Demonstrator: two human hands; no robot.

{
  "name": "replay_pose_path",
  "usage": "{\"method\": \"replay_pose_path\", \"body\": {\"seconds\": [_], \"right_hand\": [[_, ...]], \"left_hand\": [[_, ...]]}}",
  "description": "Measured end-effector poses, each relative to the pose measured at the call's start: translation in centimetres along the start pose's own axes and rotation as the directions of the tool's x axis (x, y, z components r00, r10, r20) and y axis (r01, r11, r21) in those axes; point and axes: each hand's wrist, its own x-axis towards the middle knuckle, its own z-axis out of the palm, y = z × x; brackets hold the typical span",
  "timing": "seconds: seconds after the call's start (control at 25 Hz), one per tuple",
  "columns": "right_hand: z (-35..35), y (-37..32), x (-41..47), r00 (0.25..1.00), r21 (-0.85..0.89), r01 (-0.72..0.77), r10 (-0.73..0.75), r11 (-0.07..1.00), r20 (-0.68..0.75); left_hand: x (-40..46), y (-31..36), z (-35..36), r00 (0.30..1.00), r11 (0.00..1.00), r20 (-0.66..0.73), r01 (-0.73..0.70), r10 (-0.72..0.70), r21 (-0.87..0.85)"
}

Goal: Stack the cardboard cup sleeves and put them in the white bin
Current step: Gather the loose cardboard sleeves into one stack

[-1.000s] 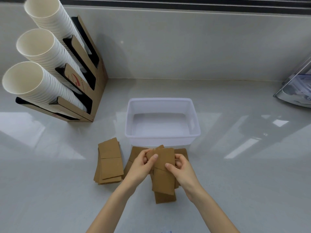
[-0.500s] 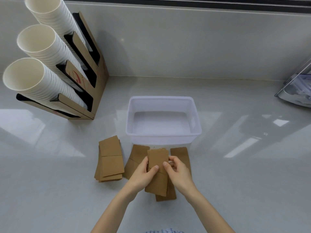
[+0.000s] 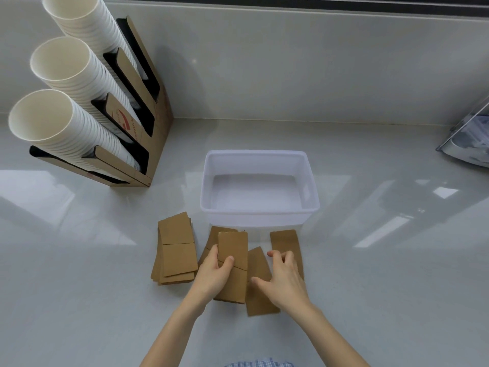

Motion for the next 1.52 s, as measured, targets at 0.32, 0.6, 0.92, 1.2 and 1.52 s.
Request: {"method": "replay_pose_path", "body": {"seconds": [0.32,0.6,0.92,1.2,1.52], "right_hand": [[0.5,-0.8,0.1,0.997,-0.057,-0.064,0.061,0.996,-0.047],[-1.1,-0.1,0.2,0.996,0.371,-0.058,0.079,0.927,-0.041],[-3.3,-0.1,0.1,0.983,0.733,-0.005,0.139,0.680,-0.123],[-1.2,-1.0,-0.3,0.998,0.691,-0.008,0.053,0.723,-0.043],[-0.6,-1.2,-0.5,0.998,0.598,0.013,0.022,0.801,-0.051]], "left_hand": [[-0.1,0.1,0.1,1.000,1.000,-0.001,0.017,-0.017,0.018],[-0.1,0.3,0.3,1.000,1.000,0.014,0.013,-0.013,0.016],[-0.1,0.2,0.6,0.995,0.993,0.038,0.099,-0.096,-0.065],[-0.1,0.4,1.1,0.990,0.960,0.070,0.140,-0.126,-0.243],[-0.1,-0.4,1.5,0.995,0.986,0.071,0.086,-0.076,-0.144]]}}
